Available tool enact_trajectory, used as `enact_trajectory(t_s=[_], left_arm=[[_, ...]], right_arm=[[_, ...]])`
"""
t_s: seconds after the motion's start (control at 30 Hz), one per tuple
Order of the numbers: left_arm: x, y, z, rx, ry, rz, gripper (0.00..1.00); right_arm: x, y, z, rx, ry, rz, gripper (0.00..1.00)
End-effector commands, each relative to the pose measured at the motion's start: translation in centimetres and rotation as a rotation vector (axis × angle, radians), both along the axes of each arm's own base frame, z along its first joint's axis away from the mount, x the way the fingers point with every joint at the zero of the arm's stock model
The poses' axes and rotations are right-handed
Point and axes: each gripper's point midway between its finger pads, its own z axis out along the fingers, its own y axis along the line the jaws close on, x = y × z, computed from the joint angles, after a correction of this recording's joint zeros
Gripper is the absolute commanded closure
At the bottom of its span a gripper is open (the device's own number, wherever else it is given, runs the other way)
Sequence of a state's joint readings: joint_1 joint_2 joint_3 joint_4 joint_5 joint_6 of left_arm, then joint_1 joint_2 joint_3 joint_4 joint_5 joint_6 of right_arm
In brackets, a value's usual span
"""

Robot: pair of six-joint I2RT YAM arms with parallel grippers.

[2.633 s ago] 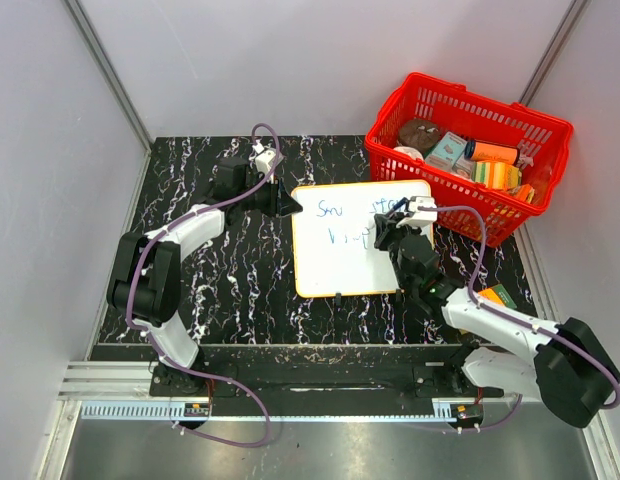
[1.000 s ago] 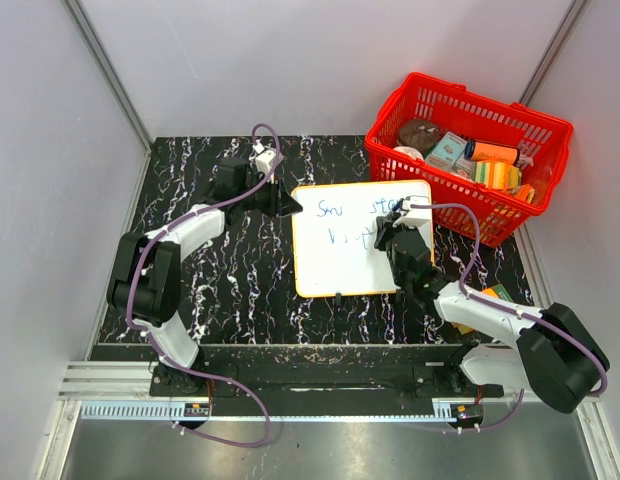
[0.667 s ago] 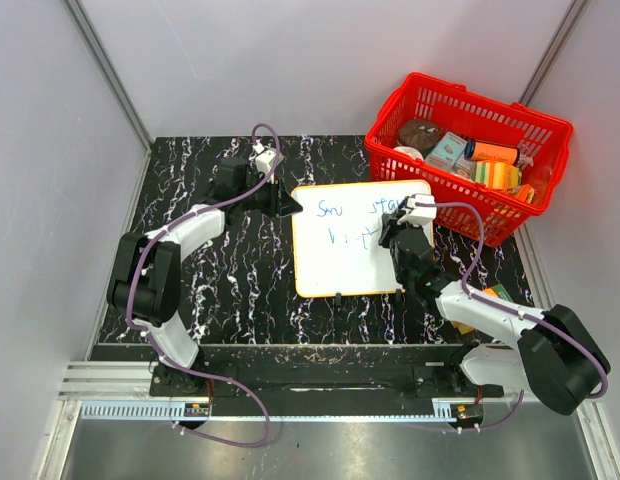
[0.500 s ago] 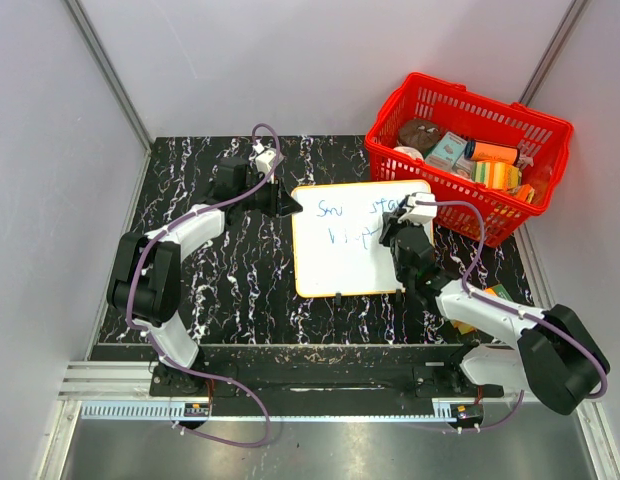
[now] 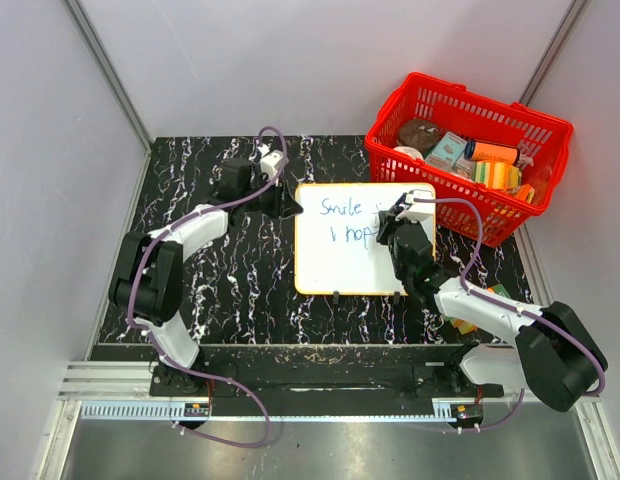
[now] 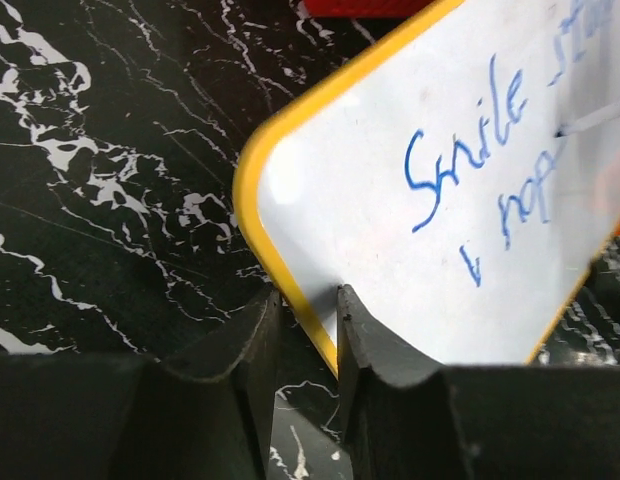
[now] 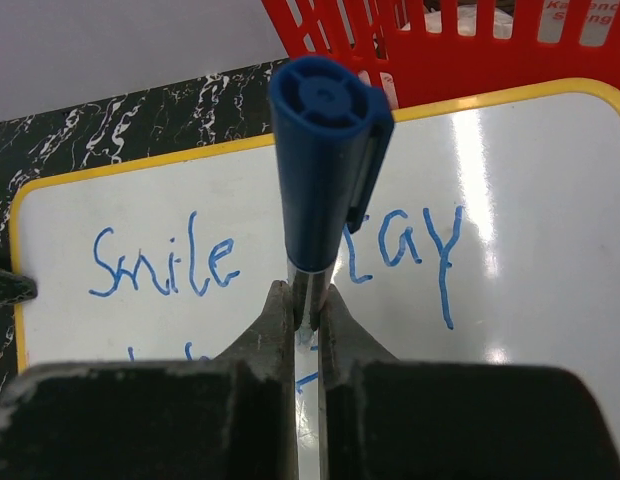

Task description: Write a sentence on the whiteboard

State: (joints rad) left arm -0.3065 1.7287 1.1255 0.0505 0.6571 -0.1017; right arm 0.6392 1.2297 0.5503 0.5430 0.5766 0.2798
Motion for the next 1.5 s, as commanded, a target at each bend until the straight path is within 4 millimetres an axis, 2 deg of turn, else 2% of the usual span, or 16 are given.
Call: enact_trajectory(t_s=[0.0, 0.33, 0.47, 0.63, 0.93, 1.17, 1.2, 1.47], left_arm=[[-2.2, 0.7, -7.1, 0.209, 0.080, -0.028, 1.00], [-2.2, 0.8, -7.2, 0.211, 0.084, -0.023, 1.00], [-2.2, 0.5, -6.3, 0.184, 0.060, -0.026, 0.99], [-2.3, 0.5, -4.9, 0.160, 0.022, -0.018, 0.83], [-2.2, 0.8, -3.7, 0.123, -0.014, -0.010, 0.70], [-2.5, 1.0, -2.6, 0.076, -0.024, 0.006, 0.53], [-2.3, 1.1, -2.4, 0.065, -0.034, 0.010, 0.48], [-2.4, 1.4, -1.5, 0.004, -0.038, 0.014, 0.43]], right_arm=[[0.0, 0.4, 0.3, 0.028, 0.000, 0.022, 1.00], [-1.1, -0.1, -1.2, 0.036, 0.038, 0.025, 1.00], [-1.3, -0.5, -1.5, 0.032, 0.041, 0.016, 1.00], [-1.5, -0.5, -1.4, 0.038, 0.040, 0.018, 1.00], [-1.9, -0.5, -2.2, 0.047, 0.064, 0.028, 1.00], [-2.6, -0.4, -2.8, 0.063, 0.085, 0.044, 1.00], [-2.6, -0.4, -2.9, 0.064, 0.090, 0.045, 1.00], [-3.4, -0.8, -3.5, 0.056, 0.116, 0.046, 1.00]])
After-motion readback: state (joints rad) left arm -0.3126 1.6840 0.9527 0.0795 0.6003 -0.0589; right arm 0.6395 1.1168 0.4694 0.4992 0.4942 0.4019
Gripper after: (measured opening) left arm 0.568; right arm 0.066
